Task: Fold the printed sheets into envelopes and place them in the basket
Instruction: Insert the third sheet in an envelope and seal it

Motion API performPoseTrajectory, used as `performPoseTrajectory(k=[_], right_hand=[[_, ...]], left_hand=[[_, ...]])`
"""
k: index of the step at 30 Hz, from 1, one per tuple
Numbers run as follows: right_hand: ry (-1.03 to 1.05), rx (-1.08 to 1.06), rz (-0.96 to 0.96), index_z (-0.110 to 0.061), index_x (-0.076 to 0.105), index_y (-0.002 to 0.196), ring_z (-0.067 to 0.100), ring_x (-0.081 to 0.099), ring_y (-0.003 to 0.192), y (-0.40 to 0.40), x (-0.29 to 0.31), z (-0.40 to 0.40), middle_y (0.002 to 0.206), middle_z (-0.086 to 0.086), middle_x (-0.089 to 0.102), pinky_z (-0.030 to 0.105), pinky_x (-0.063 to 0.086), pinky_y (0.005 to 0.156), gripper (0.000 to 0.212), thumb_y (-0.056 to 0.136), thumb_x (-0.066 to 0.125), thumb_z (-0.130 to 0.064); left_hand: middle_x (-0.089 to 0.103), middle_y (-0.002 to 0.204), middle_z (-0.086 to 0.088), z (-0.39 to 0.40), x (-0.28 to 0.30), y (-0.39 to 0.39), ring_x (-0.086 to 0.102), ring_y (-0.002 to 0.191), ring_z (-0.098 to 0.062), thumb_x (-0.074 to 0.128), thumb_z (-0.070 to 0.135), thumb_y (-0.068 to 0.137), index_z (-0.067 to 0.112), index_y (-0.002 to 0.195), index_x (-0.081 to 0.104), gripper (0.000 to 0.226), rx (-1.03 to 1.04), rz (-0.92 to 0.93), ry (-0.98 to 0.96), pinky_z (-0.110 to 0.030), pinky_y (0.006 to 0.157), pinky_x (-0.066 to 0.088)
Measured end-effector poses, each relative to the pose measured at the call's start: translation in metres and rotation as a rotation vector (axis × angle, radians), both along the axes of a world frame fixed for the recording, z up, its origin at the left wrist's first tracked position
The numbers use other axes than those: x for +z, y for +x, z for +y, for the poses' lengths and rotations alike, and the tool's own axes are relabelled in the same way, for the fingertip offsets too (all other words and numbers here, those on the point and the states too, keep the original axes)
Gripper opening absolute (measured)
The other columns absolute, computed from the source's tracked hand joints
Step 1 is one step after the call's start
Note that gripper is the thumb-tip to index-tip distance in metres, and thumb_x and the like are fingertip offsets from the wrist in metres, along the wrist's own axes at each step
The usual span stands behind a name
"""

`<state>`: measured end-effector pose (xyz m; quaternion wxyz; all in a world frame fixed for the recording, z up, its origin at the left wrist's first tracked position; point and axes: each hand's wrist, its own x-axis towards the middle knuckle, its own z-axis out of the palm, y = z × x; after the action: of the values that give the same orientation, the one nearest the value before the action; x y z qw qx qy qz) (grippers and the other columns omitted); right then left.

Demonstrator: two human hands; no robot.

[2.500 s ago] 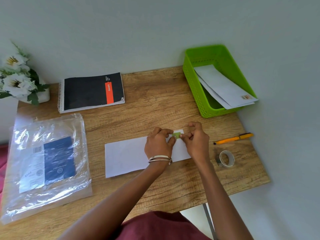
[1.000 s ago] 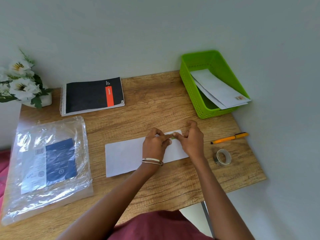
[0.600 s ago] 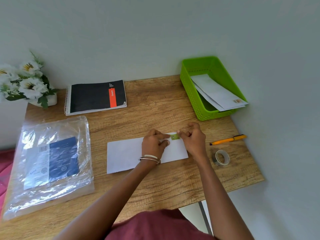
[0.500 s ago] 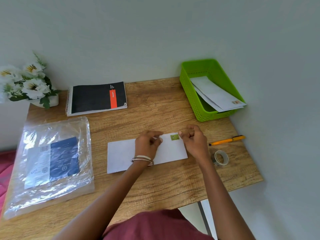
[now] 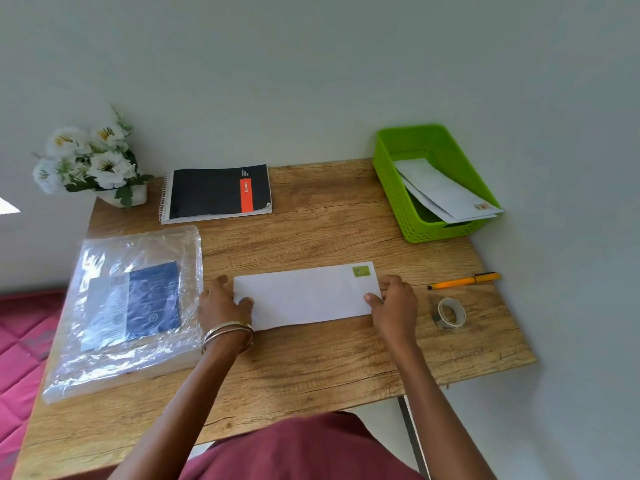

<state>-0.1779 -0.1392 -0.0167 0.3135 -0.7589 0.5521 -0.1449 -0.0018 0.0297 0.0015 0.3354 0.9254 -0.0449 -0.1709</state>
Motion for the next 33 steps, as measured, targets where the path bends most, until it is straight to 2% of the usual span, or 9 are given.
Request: performPoseTrajectory(k=[4,8,12,15,18,21,24,30,33], right_hand=[[0.084,-0.025,-0.043,-0.01,0.059,0.112,0.025,0.062,0.092,0.001,0.005,-0.002,0.091,0.005,0.065,0.051,0.048,0.087,0.034,0.08,0.073,-0.011],[0.18,-0.03,-0.106,-0.01,0.06,0.108,0.022,0.061,0.089,-0.001,0.006,-0.006,0.083,-0.002,0.059,0.048,0.049,0.088,0.033,0.079,0.075,-0.013],[0.284,-0.084,-0.281,-0.011,0.062,0.1,0.017,0.061,0.084,-0.004,0.019,-0.013,0.094,0.003,0.066,0.03,0.049,0.064,0.03,0.081,0.074,-0.031],[0.368,-0.134,-0.48,-0.014,0.062,0.089,0.021,0.063,0.089,-0.004,0.026,-0.02,0.093,0.005,0.066,0.04,0.053,0.068,0.023,0.084,0.07,-0.035],[0.395,-0.173,-0.658,-0.014,0.057,0.091,0.023,0.062,0.093,-0.003,0.038,-0.027,0.097,0.009,0.065,0.045,0.054,0.076,0.021,0.082,0.073,-0.025],[0.409,-0.179,-0.8,-0.007,0.056,0.105,0.017,0.067,0.083,-0.004,0.051,-0.033,0.087,0.005,0.071,0.033,0.055,0.066,0.031,0.079,0.074,-0.008],[0.407,-0.184,-0.891,-0.006,0.063,0.095,0.009,0.067,0.071,-0.006,0.063,-0.035,0.074,-0.003,0.071,0.024,0.055,0.06,0.023,0.075,0.073,0.0],[0.581,-0.066,-0.906,-0.012,0.066,0.102,0.014,0.07,0.077,-0.027,0.086,-0.037,0.089,0.003,0.075,0.025,0.054,0.056,0.018,0.083,0.066,-0.011],[0.539,-0.037,-0.852,-0.01,0.064,0.105,0.019,0.072,0.083,-0.042,0.099,-0.044,0.094,0.006,0.075,0.029,0.056,0.055,0.022,0.084,0.064,-0.005]], left_hand=[[0.068,0.095,-0.012,0.01,0.008,0.009,0.06,0.083,-0.026,0.067,0.012,0.082,0.007,0.102,0.067,0.021,0.108,0.172,-0.245,-0.034,0.077,0.048],[0.067,0.085,-0.008,0.006,0.02,0.011,0.061,0.075,-0.022,0.063,0.012,0.086,0.011,0.089,0.066,0.005,0.072,0.188,-0.432,-0.027,0.063,0.047],[0.065,0.085,0.002,-0.006,0.043,0.018,0.06,0.077,-0.017,0.056,0.012,0.09,0.014,0.096,0.063,0.009,-0.067,0.068,-0.489,-0.031,0.068,0.048],[0.065,0.087,0.006,-0.014,0.06,0.028,0.061,0.083,-0.018,0.056,0.013,0.09,0.018,0.096,0.064,0.011,-0.176,0.016,-0.526,-0.034,0.075,0.049],[0.067,0.085,0.007,-0.022,0.08,0.035,0.061,0.08,-0.014,0.057,0.008,0.089,0.021,0.09,0.064,0.015,-0.25,0.006,-0.609,-0.027,0.071,0.048],[0.067,0.083,0.007,-0.031,0.097,0.04,0.062,0.076,-0.012,0.057,0.007,0.089,0.022,0.087,0.065,0.016,-0.256,0.032,-0.672,-0.025,0.067,0.048],[0.067,0.087,0.007,-0.041,0.107,0.045,0.062,0.08,-0.013,0.058,0.009,0.088,0.017,0.095,0.066,0.013,-0.216,0.049,-0.68,-0.027,0.069,0.048],[0.064,0.088,0.004,-0.065,0.115,0.047,0.058,0.077,-0.009,0.061,0.01,0.087,0.01,0.106,0.066,0.02,-0.107,0.109,-0.71,-0.023,0.064,0.044],[0.065,0.093,0.001,-0.081,0.12,0.047,0.057,0.079,-0.011,0.062,0.009,0.086,0.013,0.102,0.068,0.018,-0.142,0.106,-0.724,-0.022,0.066,0.044]])
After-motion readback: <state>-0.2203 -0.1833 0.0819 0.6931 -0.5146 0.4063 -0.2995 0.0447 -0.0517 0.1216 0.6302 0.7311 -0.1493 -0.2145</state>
